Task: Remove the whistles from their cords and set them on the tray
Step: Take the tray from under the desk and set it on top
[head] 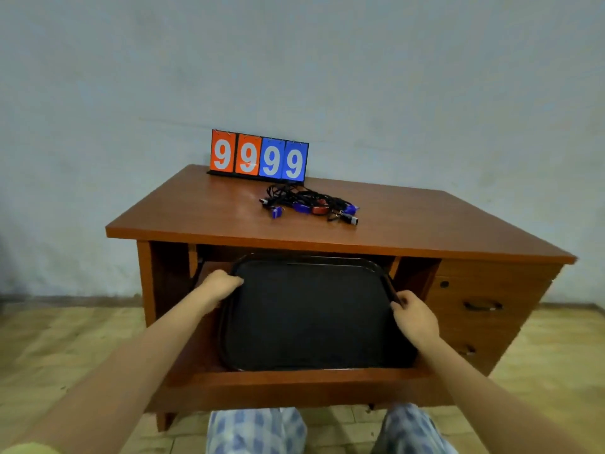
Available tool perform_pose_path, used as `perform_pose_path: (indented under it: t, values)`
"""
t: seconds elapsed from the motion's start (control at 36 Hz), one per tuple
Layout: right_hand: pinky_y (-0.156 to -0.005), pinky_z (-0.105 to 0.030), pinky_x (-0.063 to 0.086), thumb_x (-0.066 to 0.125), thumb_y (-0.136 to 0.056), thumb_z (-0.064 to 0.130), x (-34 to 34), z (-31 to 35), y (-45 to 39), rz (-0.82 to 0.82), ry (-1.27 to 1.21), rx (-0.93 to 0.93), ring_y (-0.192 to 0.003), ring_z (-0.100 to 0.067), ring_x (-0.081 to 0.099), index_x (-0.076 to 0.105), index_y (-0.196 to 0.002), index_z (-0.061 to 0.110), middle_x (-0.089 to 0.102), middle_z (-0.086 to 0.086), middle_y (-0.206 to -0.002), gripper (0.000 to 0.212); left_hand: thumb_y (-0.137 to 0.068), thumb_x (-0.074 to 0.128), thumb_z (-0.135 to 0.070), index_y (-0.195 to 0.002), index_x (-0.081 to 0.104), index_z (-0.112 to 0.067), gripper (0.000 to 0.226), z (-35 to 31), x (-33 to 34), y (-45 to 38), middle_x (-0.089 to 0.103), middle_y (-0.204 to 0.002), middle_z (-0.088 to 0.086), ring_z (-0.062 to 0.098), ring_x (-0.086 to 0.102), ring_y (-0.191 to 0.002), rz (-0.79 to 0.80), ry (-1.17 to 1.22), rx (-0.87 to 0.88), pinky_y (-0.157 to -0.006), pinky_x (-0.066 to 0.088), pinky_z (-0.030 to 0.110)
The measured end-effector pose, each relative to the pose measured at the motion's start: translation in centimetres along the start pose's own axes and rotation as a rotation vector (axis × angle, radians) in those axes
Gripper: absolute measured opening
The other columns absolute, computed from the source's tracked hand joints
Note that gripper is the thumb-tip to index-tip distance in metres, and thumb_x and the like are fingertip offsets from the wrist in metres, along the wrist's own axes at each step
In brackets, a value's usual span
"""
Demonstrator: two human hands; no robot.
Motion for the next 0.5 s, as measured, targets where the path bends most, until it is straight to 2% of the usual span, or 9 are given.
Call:
perform_pose_path:
  t: [0.06,0.11,0.19,0.25,0.33,0.42,0.44,0.5]
  values:
    - [-0.059,-0.029,0.049,0.047,-0.099,0.03,-0.9,0.4,-0.1,-0.015,-0.022,-0.007,-0.072,-0.015,0.064,0.051,-0.129,0.021,0.066,0.006,-0.092,0.031,-0.096,0.055,-0.03,-0.13,0.053,-0.001,0.044,-1.1,-0.5,0.4,0.059,-0.121,0.012,0.029,0.057,-0.107,0.014,0.113,0.02,-0.091,0.048,0.039]
    - [-0.071,-0.032,0.051,0.048,-0.099,0.029,-2.0,0.9,-0.2,-0.02,-0.033,-0.017,-0.087,-0.02,0.066,0.053,-0.132,0.017,0.068,0.0,-0.104,0.036,-0.097,0.055,-0.03,-0.133,0.051,-0.003,0.045,-2.3,-0.8,1.1,0.058,-0.126,0.013,0.03,0.057,-0.109,0.039,0.224,0.032,-0.088,0.047,0.039]
    - [-0.085,-0.036,0.053,0.049,-0.099,0.025,-3.9,1.8,0.4,-0.031,-0.066,-0.018,-0.106,-0.023,0.062,0.054,-0.134,0.014,0.064,-0.005,-0.125,0.037,-0.097,0.054,-0.031,-0.129,0.054,-0.005,0.041,-3.9,-1.0,2.1,0.059,-0.122,0.013,0.027,0.057,-0.098,0.089,0.356,0.041,-0.081,0.044,0.037]
    - [-0.084,-0.036,0.053,0.049,-0.099,0.024,-4.9,2.7,0.8,-0.034,-0.105,-0.019,-0.106,-0.021,0.061,0.054,-0.135,0.015,0.062,-0.004,-0.128,0.037,-0.097,0.052,-0.037,-0.13,0.053,-0.008,0.044,-4.6,-1.3,2.4,0.058,-0.123,0.012,0.027,0.057,-0.1,0.108,0.383,0.049,-0.082,0.043,0.037]
    - [-0.075,-0.028,0.047,0.05,-0.099,0.023,-6.4,3.8,0.9,-0.05,-0.165,-0.031,-0.1,-0.019,0.06,0.055,-0.134,0.015,0.062,-0.002,-0.127,0.036,-0.098,0.047,-0.044,-0.136,0.049,-0.009,0.051,-5.5,-1.7,2.6,0.056,-0.131,0.012,0.03,0.055,-0.107,0.108,0.411,0.053,-0.086,0.043,0.038]
    - [-0.087,-0.032,0.046,0.053,-0.098,0.019,-7.4,5.1,0.1,-0.046,-0.285,-0.053,-0.11,-0.022,0.058,0.061,-0.127,0.013,0.063,-0.002,-0.124,0.031,-0.102,0.039,-0.043,-0.137,0.047,-0.004,0.054,-6.3,-2.8,2.6,0.052,-0.136,0.014,0.033,0.052,-0.118,0.02,0.439,0.089,-0.085,0.04,0.034]
    - [-0.088,-0.033,0.046,0.054,-0.097,0.017,-7.7,5.3,-0.3,-0.039,-0.345,-0.048,-0.109,-0.022,0.058,0.064,-0.123,0.012,0.064,-0.002,-0.12,0.028,-0.102,0.038,-0.043,-0.136,0.048,-0.003,0.053,-6.4,-3.1,2.6,0.053,-0.135,0.015,0.033,0.053,-0.116,0.001,0.457,0.097,-0.084,0.04,0.033]
    - [-0.085,-0.035,0.049,0.057,-0.095,0.016,-8.2,5.8,-1.3,-0.017,-0.506,0.001,-0.102,-0.021,0.06,0.069,-0.114,0.012,0.066,-0.002,-0.114,0.023,-0.102,0.039,-0.044,-0.133,0.051,-0.004,0.052,-6.7,-3.8,2.7,0.057,-0.127,0.013,0.028,0.058,-0.095,-0.021,0.507,0.09,-0.079,0.041,0.034]
Point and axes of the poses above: each hand's wrist, its own y-axis away from the middle knuckle, its own x-axis out of the palm, z = x × y, the point moved 5 cm from there along -y, towards the middle knuckle
